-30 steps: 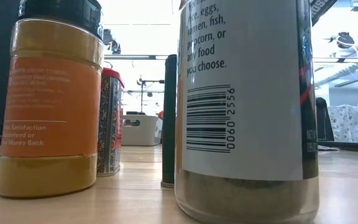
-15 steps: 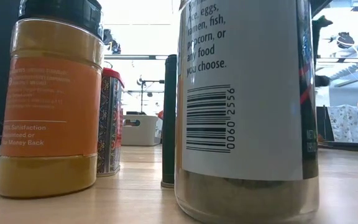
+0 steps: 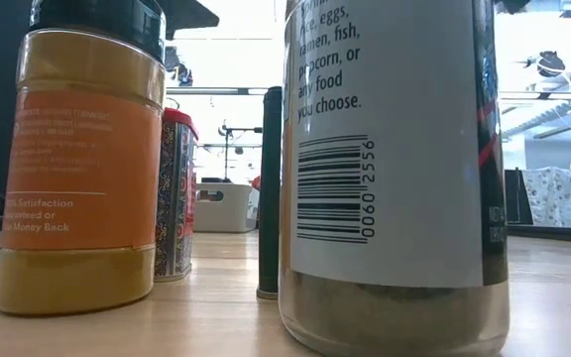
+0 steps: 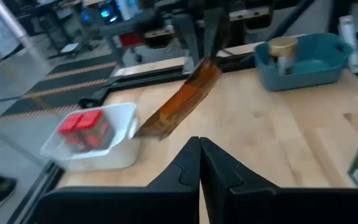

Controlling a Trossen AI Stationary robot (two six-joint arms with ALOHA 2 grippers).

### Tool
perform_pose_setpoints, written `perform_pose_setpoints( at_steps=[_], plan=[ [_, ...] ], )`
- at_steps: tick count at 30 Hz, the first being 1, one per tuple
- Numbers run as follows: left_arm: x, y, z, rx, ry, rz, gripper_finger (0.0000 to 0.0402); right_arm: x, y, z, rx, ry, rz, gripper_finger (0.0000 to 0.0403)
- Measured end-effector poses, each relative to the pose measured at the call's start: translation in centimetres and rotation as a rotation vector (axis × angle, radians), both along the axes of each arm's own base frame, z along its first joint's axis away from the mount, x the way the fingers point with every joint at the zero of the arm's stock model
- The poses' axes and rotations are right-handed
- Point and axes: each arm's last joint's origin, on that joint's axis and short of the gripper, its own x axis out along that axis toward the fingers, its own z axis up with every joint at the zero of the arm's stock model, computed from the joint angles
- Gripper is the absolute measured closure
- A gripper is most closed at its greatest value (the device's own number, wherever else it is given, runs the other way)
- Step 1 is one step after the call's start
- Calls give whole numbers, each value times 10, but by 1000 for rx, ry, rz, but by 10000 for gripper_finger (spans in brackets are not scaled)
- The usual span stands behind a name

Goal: Sort spices by type
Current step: Put the orange spice pack into the green bin

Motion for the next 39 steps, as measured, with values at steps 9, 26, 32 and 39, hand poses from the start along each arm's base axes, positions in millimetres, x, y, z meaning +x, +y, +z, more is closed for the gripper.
perform_pose_setpoints(
  at_steps=[9,26,32,39],
  plan=[
    [18,-2,-10,34,6,-4,248,27,16,1,-173,-226,285,403],
    [25,-6,-18,62,42,-101,140,37,17,-6,-226,-254,341,402],
    [27,-6,-18,62,26,-97,224,37,17,-6,-228,-253,336,402],
    [27,-6,-17,73,17,-101,383,37,16,-6,-224,-250,326,403]
  ],
)
